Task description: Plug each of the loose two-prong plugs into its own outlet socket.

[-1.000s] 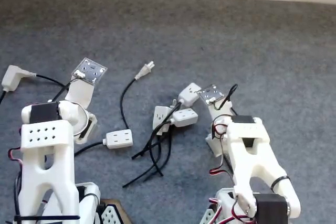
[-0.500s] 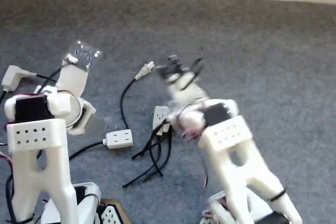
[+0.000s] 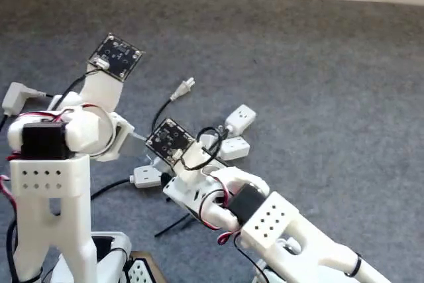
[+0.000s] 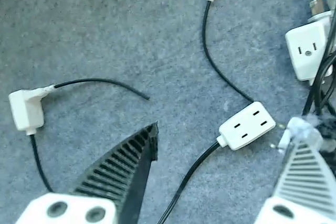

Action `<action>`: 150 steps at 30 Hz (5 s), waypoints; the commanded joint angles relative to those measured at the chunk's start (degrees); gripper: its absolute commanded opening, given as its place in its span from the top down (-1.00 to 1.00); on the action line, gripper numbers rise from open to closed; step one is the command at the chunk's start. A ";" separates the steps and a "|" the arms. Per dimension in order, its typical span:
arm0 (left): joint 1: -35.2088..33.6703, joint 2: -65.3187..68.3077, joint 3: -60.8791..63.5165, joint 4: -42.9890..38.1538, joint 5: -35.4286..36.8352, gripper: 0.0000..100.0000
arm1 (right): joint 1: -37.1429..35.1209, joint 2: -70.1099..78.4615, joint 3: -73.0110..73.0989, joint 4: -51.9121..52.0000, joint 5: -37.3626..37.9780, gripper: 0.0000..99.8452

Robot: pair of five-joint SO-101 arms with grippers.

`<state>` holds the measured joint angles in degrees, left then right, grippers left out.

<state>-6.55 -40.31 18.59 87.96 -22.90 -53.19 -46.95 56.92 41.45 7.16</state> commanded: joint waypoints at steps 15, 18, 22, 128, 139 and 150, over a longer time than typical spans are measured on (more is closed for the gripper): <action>4.09 -1.45 21.58 -18.37 4.48 0.27 | 4.88 -4.97 -3.91 3.74 -0.26 0.99; 4.09 -1.45 22.99 -19.16 4.40 0.27 | 6.99 -4.88 -7.78 6.73 -0.18 0.99; 4.44 -1.45 24.57 -19.43 4.40 0.27 | 7.16 -4.88 -12.97 10.07 -0.18 0.99; -49.80 98.77 -83.91 2.37 -16.53 0.27 | 0.40 51.03 -56.40 31.69 63.47 0.99; -49.80 98.95 -83.91 2.37 -16.53 0.27 | -1.01 51.03 -56.22 28.88 62.51 0.99; -49.89 98.95 -83.74 2.37 -16.53 0.27 | -1.98 51.56 -52.62 28.09 65.49 0.99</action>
<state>-55.96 59.30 -62.99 89.89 -38.99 -53.80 7.47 2.24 71.60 71.60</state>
